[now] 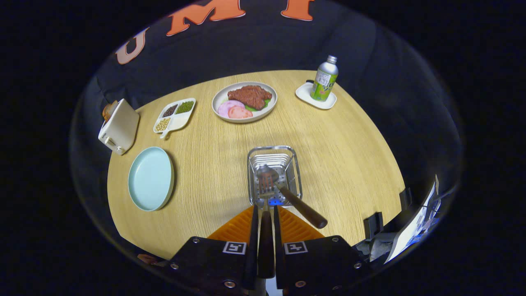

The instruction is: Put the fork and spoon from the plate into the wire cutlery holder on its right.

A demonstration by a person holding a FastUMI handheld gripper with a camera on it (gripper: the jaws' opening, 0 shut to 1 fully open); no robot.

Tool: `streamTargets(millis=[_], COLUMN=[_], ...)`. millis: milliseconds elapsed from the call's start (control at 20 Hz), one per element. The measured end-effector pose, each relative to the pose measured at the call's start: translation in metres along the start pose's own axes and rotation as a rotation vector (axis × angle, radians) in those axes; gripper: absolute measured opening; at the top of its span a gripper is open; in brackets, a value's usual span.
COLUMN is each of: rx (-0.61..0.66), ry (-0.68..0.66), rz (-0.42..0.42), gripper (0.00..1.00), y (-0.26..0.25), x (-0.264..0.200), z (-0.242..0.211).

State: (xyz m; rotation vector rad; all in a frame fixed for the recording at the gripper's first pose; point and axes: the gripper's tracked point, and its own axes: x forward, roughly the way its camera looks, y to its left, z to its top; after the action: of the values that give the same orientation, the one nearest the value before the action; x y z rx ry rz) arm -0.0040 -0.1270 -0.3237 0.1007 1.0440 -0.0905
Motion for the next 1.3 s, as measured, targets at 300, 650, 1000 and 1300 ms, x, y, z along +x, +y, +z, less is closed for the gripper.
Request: streamTargets(millis=[300,650,1000,1300], rx=[-0.11,-0.135,-0.098,-0.131], ry=[-0.392,-0.807,-0.937,-0.959], rz=[0.045,0.075,0.186,0.215], gripper=[0.77,0.94,0.96,0.96], y=[0.036,0.078,0.119,0.143], x=[-0.045,-0.141,-0.188,-0.189], z=[0.085,0.177,0.208,0.205])
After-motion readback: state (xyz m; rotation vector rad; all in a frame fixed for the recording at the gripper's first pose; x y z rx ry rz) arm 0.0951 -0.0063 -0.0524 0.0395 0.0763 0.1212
